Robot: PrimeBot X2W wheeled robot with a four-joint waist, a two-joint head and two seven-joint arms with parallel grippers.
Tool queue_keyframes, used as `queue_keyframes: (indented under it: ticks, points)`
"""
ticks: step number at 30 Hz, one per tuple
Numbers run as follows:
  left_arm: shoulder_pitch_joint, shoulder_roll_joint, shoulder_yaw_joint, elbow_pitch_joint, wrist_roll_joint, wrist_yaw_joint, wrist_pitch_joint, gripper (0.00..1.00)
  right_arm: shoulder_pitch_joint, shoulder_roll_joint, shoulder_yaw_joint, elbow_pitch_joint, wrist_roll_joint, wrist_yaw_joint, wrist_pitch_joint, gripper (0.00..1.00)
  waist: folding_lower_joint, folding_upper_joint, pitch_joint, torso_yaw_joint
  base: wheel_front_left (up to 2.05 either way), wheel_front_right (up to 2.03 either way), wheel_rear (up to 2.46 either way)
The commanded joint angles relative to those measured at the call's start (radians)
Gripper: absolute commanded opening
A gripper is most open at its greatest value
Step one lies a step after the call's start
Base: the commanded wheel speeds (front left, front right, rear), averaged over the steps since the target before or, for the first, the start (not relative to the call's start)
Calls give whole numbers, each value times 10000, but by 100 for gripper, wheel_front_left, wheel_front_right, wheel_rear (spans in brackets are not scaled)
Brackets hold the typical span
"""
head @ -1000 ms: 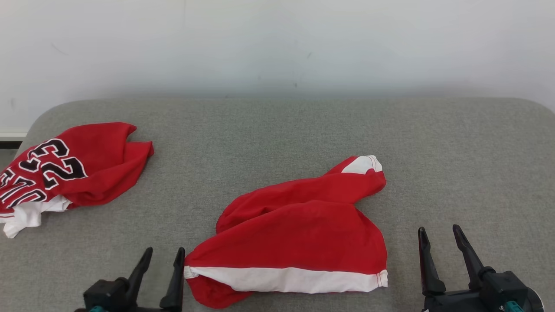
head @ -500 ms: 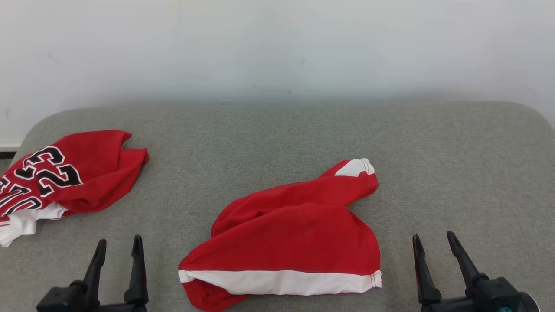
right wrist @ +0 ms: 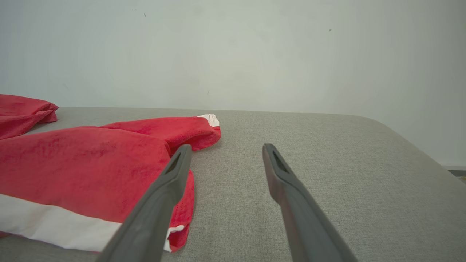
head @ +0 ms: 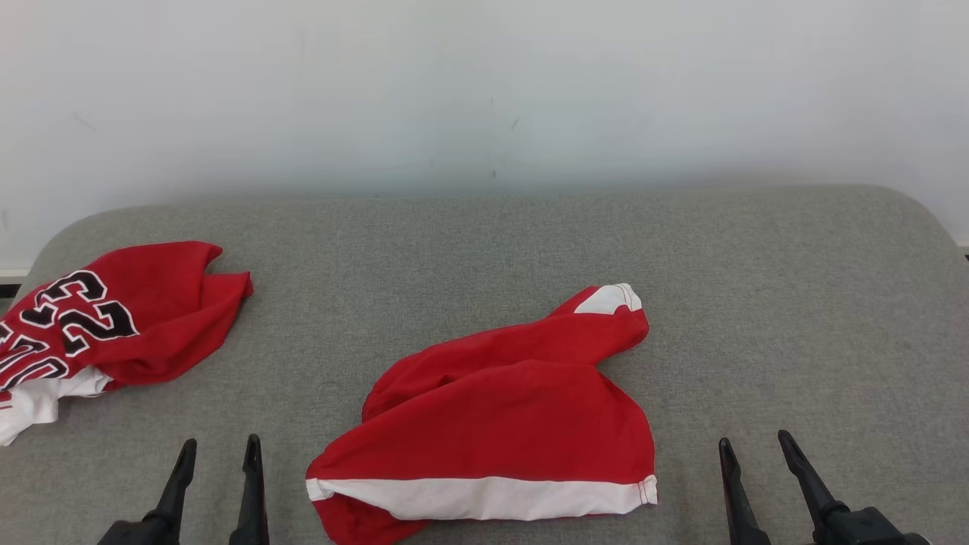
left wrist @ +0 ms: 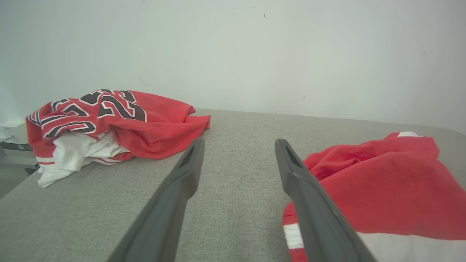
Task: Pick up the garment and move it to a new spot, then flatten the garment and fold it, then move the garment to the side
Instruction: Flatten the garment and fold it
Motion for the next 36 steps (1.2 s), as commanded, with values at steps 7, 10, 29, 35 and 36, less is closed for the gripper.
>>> queue_keyframes:
  ticks: [7,10,29,35,36]
  points:
    - [21,-182,321,147,378,-323,-7,100,96,-14,138,73,-74,-23,-3,100,0,0,-104,39,0,0,0]
    - [45,-220,388,144,435,-399,-7,100,96,-19,165,79,-79,-23,-3,100,0,0,-105,52,0,0,0]
    - [-1068,-81,-1304,2699,-19,-1095,-7,100,-944,-576,1421,1897,207,-23,-3,100,0,0,747,81,0,0,0]
    - [-1671,203,-2193,3342,-705,-1102,-9,100,-1415,-575,2065,2746,425,-23,-3,100,0,0,1111,65,0,0,0]
    - [-1761,241,-2327,3385,-791,-1103,-7,100,-1504,-568,2139,2837,470,-23,-3,100,0,0,1141,69,0,0,0]
